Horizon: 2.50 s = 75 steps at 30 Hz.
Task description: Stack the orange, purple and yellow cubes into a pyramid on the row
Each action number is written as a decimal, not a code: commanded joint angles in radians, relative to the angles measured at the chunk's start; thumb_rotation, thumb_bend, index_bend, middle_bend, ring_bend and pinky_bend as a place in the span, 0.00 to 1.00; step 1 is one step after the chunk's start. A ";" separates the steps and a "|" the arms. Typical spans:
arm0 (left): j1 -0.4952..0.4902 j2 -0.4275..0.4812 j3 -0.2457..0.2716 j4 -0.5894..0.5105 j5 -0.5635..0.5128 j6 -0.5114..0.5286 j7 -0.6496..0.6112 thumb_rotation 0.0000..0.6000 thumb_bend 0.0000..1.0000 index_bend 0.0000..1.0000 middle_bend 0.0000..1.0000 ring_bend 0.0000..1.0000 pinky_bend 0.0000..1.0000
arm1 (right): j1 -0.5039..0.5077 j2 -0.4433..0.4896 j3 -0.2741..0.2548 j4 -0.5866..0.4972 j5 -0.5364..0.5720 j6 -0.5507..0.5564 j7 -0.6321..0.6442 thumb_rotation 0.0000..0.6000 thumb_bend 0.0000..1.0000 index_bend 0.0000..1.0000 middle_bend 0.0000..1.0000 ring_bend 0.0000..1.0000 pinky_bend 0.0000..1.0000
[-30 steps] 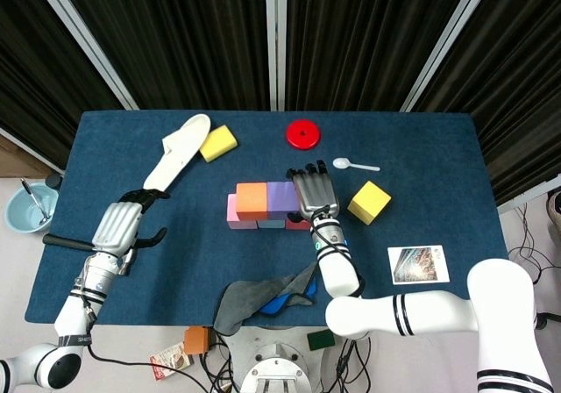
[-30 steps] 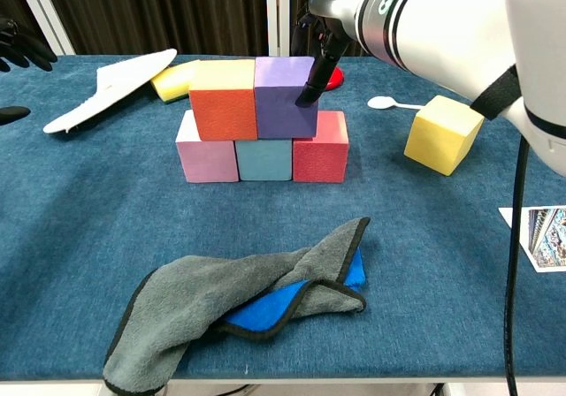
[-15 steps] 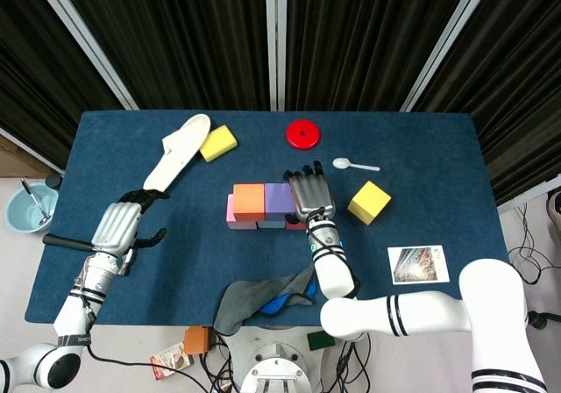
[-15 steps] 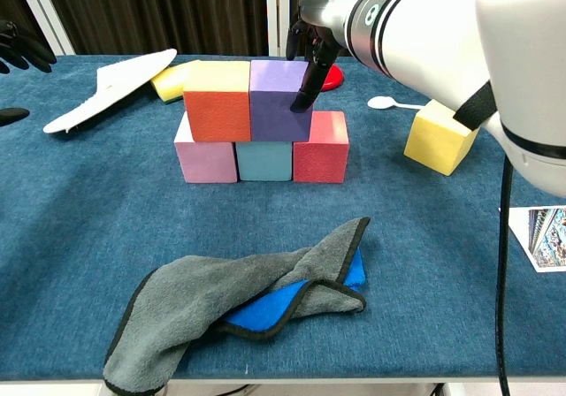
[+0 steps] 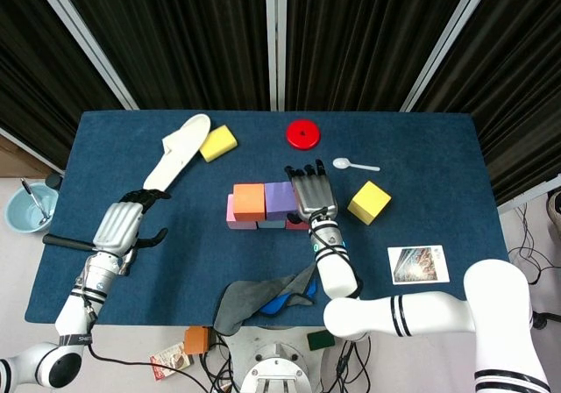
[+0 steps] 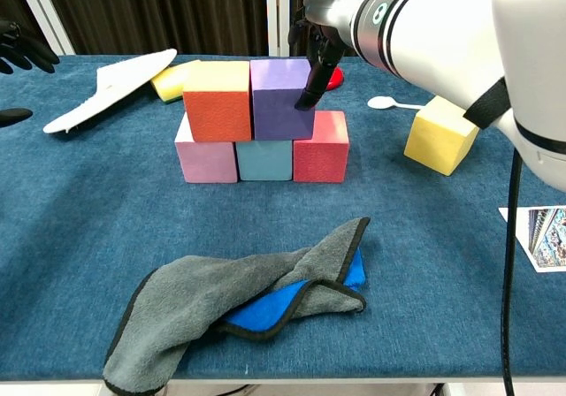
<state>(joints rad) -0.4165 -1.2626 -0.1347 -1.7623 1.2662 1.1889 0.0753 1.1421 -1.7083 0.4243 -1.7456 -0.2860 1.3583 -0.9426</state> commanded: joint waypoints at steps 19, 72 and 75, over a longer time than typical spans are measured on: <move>-0.022 -0.010 0.001 0.010 -0.017 -0.030 0.034 1.00 0.28 0.26 0.24 0.22 0.21 | -0.193 0.335 -0.118 -0.248 -0.176 -0.094 0.133 1.00 0.10 0.10 0.21 0.10 0.05; -0.049 -0.032 0.002 -0.004 -0.100 -0.055 0.101 1.00 0.28 0.26 0.24 0.22 0.21 | -0.313 0.398 -0.346 0.393 -1.068 -0.431 0.718 1.00 0.19 0.51 0.43 0.14 0.12; -0.054 -0.041 0.003 0.003 -0.099 -0.056 0.113 1.00 0.28 0.26 0.24 0.22 0.21 | -0.326 0.474 -0.293 0.238 -1.026 -0.382 0.676 1.00 0.19 0.52 0.44 0.16 0.13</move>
<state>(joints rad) -0.4689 -1.3021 -0.1320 -1.7611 1.1669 1.1330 0.1867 0.8410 -1.3221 0.0675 -1.3526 -1.3427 0.9104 -0.2476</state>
